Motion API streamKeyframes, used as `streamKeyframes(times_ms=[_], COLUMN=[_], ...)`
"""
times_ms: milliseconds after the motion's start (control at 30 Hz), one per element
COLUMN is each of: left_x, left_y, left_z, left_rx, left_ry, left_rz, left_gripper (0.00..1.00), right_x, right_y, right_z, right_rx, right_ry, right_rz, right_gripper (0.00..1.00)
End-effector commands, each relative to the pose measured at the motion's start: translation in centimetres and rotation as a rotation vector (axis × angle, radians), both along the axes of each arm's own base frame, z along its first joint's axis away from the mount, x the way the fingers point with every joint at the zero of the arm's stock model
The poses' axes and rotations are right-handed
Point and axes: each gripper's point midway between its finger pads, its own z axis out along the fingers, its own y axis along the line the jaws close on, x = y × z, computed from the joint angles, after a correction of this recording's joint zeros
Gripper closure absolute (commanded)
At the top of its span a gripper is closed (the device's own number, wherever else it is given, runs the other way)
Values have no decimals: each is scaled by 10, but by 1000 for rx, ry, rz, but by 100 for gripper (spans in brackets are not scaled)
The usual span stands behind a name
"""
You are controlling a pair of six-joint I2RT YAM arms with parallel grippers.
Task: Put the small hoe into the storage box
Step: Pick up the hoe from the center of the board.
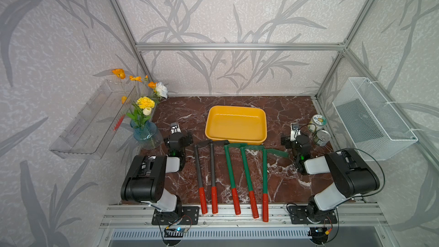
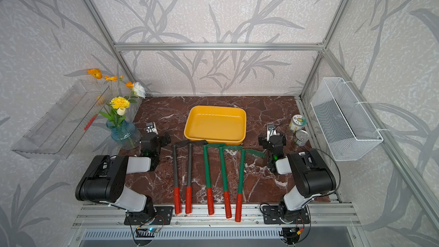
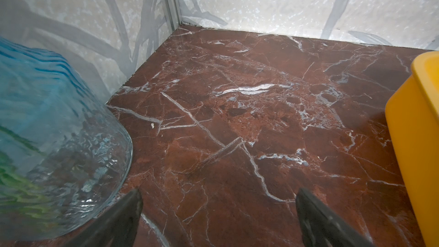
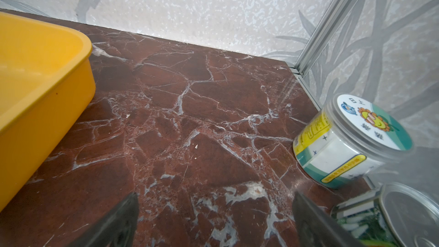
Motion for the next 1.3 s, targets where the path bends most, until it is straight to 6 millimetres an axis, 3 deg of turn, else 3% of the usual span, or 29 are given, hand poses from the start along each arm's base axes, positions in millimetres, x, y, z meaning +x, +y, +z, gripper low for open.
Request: streamKeyframes(times_ms=[0, 233, 367, 467, 633, 700, 833, 1067, 1267], left_x=[5, 5, 8, 15, 4, -6, -27, -101, -147], left_y=[0, 3, 29, 24, 2, -9, -40, -45, -69], left_z=[10, 15, 33, 50, 91, 109, 133, 139, 115], left_rx=[1, 8, 5, 11, -76, -103, -157, -357, -525], left_ry=[-22, -41, 98, 133, 74, 68, 85, 234, 470], left_rz=[-6, 12, 173, 178, 157, 175, 141, 205, 188], left_gripper=[0, 6, 13, 19, 19, 12, 14, 20, 21], right_x=[7, 9, 10, 16, 15, 12, 6, -4, -9], right_y=[2, 2, -16, -7, 16, 26, 46, 82, 93], right_z=[11, 10, 35, 55, 96, 103, 114, 131, 140], right_rx=[17, 61, 64, 37, 8, 24, 89, 105, 126], right_ry=[-39, -21, 30, 61, 86, 133, 194, 274, 272], right_rz=[0, 34, -82, -38, 13, 45, 100, 202, 248], right_gripper=[1, 1, 3, 10, 11, 11, 13, 14, 15])
